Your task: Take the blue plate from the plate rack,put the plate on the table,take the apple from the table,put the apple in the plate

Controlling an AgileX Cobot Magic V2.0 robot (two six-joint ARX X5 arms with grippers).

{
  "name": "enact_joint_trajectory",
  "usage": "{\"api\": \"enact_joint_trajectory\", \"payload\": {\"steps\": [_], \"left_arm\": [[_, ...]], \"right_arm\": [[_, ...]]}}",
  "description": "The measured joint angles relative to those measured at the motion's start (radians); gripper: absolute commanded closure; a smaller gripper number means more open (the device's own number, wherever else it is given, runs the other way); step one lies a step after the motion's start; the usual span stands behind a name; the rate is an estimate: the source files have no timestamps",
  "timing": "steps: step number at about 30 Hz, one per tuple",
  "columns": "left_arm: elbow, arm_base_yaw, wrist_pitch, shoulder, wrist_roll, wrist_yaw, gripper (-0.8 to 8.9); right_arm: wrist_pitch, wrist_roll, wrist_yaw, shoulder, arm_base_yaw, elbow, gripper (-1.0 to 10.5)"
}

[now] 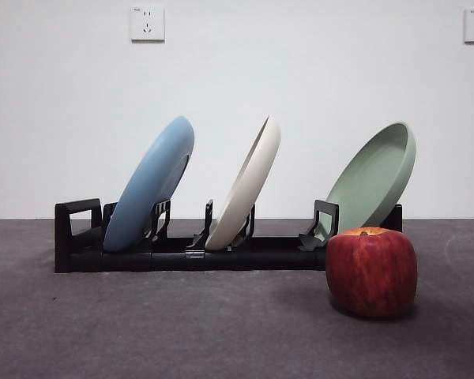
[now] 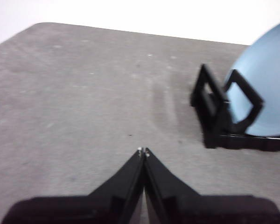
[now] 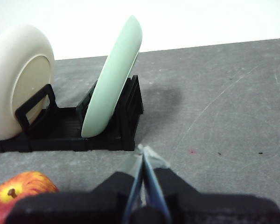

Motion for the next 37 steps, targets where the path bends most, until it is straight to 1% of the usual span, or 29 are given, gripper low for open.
{"api": "enact_joint_trajectory", "payload": {"steps": [3,7,10,15,18,21,25,30,34,37], "left_arm": [[0.000,0.000,0.002,0.000,-0.015,0.057,8.19],[0.011,0.000,-0.006,0.000,-0.054,0.106,8.19],[0.059,0.000,-0.040,0.001,-0.074,0.140,8.19],[0.212,0.000,-0.112,0.038,-0.085,0.161,8.19],[0.313,0.000,-0.151,0.103,-0.085,0.164,8.19],[0.418,0.000,-0.175,0.193,-0.085,0.192,8.19],[0.550,0.000,-0.185,0.338,-0.084,0.248,8.19],[0.687,0.000,-0.202,0.505,-0.080,0.350,8.19],[0.790,0.000,-0.258,0.636,-0.077,0.486,8.18],[0.848,0.000,-0.287,0.727,-0.077,0.561,8.18]], "right_arm": [[0.000,0.038,0.000,0.000,0.000,0.000,9.5],[0.000,0.105,-0.003,0.000,0.000,0.000,9.5],[0.000,0.158,-0.003,0.000,0.000,0.001,9.5],[-0.016,0.249,-0.003,0.013,0.000,0.061,9.6],[-0.042,0.282,-0.003,0.047,0.000,0.143,9.6],[-0.089,0.294,-0.003,0.111,0.000,0.239,9.6],[-0.140,0.291,-0.003,0.227,0.000,0.384,9.6],[-0.185,0.237,-0.008,0.378,0.000,0.573,9.6],[-0.288,0.164,-0.098,0.510,0.000,0.740,9.5],[-0.383,0.115,-0.172,0.612,0.000,0.859,9.2]]}}
